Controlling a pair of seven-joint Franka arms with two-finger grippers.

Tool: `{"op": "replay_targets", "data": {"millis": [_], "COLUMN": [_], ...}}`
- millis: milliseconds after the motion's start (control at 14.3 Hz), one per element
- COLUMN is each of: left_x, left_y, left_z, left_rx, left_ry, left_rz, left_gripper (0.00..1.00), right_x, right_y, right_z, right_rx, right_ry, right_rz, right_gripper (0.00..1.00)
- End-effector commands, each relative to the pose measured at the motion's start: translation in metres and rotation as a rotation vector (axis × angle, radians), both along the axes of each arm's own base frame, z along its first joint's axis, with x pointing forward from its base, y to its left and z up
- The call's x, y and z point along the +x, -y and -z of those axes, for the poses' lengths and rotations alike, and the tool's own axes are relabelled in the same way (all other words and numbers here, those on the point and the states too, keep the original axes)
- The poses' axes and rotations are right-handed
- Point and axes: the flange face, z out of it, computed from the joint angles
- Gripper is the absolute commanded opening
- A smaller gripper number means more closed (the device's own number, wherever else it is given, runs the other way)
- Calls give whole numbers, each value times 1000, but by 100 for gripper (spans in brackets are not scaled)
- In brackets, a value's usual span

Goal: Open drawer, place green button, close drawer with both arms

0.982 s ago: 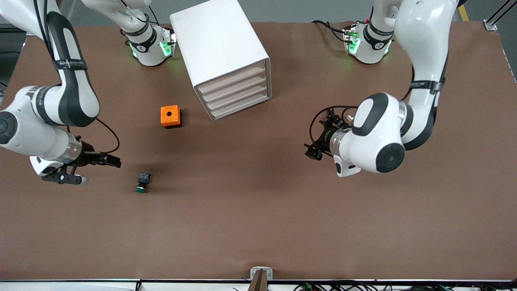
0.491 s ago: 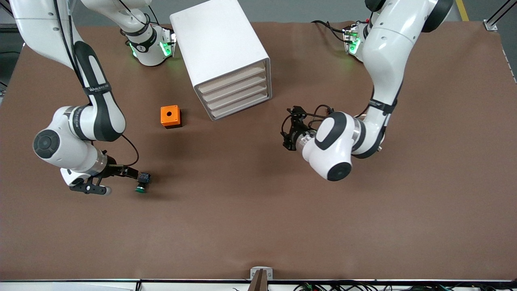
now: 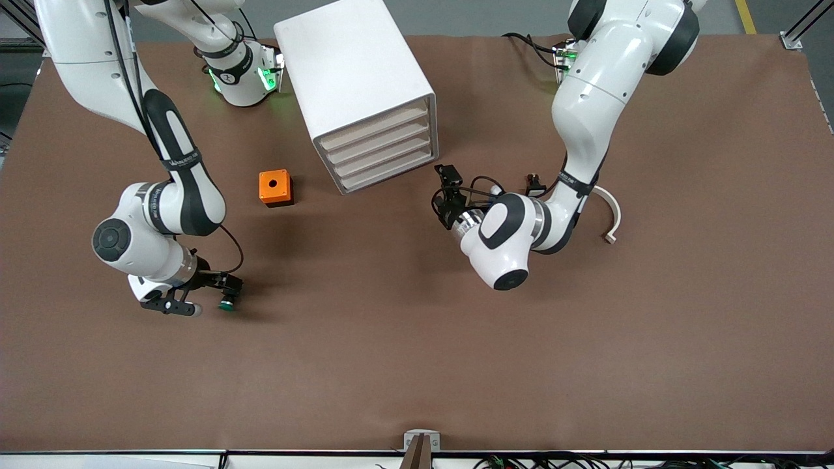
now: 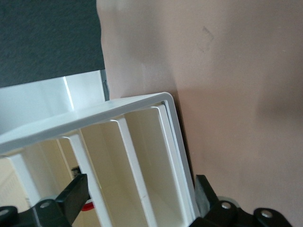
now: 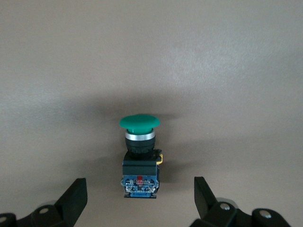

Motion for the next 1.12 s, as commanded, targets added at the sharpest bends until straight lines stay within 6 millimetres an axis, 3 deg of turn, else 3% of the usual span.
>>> {"op": "replay_targets", "data": {"millis": [0,140,351,631,771,911,1052], "left_x": [-7,-18,-33,-61,-69,-77,-89], "left_y": [18,30,47,69,75,82,87], "left_z": [14,21,32,43,45,45,51], "left_rx": [0,-21,-47,-35,-36,-38,-28], "left_ry": [-72,-109,-160,-172,-182,-185,-199], "left_rz": [-21,-33,-49,-1,7,20,35], "left_gripper": [99,96,77,64,62,62,59], "right_x": [-4,-4,-4,-3,-4,-4,-4], "right_y": [-8,-10,-9,-10,-9,-9,-9], "right_z": [12,18,23,31,34,34,35], "right_rx": [7,4,3,0,0,0,0], "right_ry": [-6,-3,-9,-10,-15,-15,-16], "right_rz": [58,74,97,98,102,105,105], "right_gripper": [100,100,95,89,74,47,27]}}
